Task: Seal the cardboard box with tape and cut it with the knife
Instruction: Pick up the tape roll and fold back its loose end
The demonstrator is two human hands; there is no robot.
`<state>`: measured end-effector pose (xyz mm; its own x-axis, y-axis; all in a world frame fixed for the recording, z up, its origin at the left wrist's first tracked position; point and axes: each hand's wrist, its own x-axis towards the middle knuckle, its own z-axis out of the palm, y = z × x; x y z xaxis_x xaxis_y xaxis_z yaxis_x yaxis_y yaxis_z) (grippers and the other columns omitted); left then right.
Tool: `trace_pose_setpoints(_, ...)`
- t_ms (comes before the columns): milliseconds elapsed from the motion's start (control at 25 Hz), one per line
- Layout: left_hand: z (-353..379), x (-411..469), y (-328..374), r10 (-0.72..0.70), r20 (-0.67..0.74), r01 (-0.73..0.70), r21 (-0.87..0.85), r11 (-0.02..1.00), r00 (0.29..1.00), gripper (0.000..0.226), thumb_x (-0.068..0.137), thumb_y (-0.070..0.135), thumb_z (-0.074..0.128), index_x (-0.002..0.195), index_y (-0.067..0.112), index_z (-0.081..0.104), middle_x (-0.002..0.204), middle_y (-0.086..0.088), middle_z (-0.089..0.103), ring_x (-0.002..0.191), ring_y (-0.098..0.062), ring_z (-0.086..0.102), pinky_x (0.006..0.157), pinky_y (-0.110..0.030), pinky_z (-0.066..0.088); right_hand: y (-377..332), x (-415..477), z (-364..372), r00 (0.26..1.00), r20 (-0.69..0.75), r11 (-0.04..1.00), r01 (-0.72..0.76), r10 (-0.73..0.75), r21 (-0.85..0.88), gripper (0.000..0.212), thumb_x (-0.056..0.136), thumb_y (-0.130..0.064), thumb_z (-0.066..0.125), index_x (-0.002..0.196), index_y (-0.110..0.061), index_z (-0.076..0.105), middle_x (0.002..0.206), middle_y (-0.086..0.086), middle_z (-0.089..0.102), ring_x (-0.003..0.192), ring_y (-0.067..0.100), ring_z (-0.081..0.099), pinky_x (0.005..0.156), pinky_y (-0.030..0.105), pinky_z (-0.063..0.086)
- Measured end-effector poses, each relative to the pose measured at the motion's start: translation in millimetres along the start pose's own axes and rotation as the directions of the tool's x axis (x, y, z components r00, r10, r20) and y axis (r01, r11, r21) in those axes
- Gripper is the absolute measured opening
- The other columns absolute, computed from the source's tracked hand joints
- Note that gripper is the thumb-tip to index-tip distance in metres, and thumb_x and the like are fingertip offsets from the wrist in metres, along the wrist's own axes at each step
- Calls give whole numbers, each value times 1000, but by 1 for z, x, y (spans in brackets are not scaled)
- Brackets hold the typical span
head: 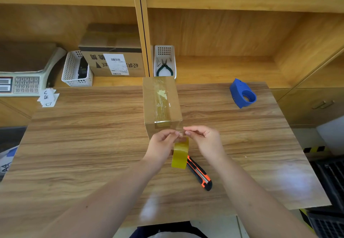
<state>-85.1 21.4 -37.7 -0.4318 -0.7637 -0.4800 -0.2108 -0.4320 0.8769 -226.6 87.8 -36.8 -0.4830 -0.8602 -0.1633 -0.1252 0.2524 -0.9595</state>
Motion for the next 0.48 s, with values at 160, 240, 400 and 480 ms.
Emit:
trace_pose_setpoints(160, 7, -1, -8, 54, -19, -53, 35, 998, 998, 9, 88, 19, 69, 83, 14, 74, 73, 6, 76, 74, -13, 69, 75, -36, 52, 8, 2, -5, 995, 17, 996, 94, -94, 5, 21, 80, -6, 74, 84, -27, 77, 91, -6, 71, 84, -4, 64, 79, 14, 47)
trace_pose_setpoints(240, 9, -1, -11, 51, -39, -50, 35, 998, 998, 7, 85, 19, 74, 85, 12, 74, 70, 6, 74, 72, -13, 66, 72, -34, 51, 11, 4, -8, 991, 39, 992, 128, -127, -18, 17, 80, -6, 75, 86, -22, 78, 97, 2, 67, 87, 0, 62, 82, 17, 48)
trace_pose_setpoints(400, 12, 1, -16, 57, -58, -57, 1, 998, 997, 39, 82, 24, 77, 117, 19, 60, 88, -1, 79, 95, -14, 72, 86, -35, 54, 15, 11, -12, 987, 79, 989, 142, -138, -45, 16, 81, -8, 74, 85, -23, 78, 98, 0, 69, 97, 11, 65, 91, 27, 51)
trace_pose_setpoints(480, 14, 2, -19, 112, -33, -111, 27, 993, 993, 47, 87, 23, 72, 128, 28, 50, 88, -2, 79, 104, -13, 70, 90, -37, 51, 16, 13, -13, 983, 89, 986, 163, -160, -33, 20, 82, -6, 73, 83, -26, 77, 95, -6, 70, 95, 7, 65, 89, 25, 50)
